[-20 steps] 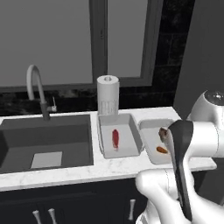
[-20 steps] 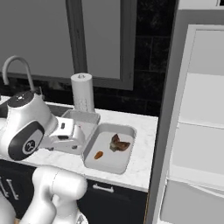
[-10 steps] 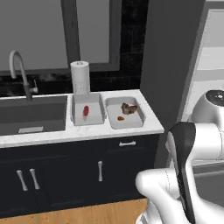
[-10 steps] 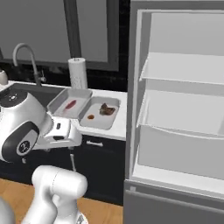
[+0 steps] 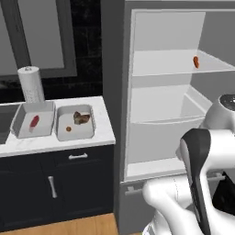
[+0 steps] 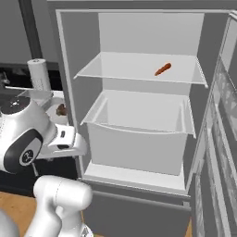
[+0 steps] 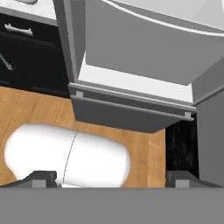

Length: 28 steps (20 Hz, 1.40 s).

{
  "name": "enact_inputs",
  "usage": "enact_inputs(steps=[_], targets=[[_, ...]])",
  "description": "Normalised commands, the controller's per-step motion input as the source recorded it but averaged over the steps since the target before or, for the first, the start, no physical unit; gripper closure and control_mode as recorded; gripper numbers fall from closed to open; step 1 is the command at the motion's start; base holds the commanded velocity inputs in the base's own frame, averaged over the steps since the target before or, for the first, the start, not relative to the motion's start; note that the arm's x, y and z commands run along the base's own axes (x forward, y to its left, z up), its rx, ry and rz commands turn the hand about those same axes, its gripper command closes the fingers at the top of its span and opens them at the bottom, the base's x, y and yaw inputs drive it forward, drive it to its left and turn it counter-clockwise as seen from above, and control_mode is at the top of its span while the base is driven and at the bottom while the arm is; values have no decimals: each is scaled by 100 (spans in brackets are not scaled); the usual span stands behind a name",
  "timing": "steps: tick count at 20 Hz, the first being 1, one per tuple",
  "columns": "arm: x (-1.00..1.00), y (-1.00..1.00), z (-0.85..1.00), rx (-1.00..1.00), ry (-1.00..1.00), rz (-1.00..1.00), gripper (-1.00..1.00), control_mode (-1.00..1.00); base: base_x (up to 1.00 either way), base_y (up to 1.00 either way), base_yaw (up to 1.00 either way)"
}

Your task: Place one carrot and one steak in each tupperware on the nearby counter, to pack two identical lunches.

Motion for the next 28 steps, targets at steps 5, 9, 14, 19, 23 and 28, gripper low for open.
enact_inputs(steps=[5,9,14,19,23,28], targets=[[0,0,0,0,0,0,-100,100,100,-35,-12],[1,-6,-1,1,-6,-3,-100,-100,65,-23,-9],[-19,-37,14,6,-35,-7,-100,-100,0,0,0],[-2,-34,80,8,-36,-5,-100,-100,0,0,0],[11,-6,100,0,-6,-27,-100,-100,0,0,0],[45,-8,82,-1,2,-40,-100,-100,0,0,0]])
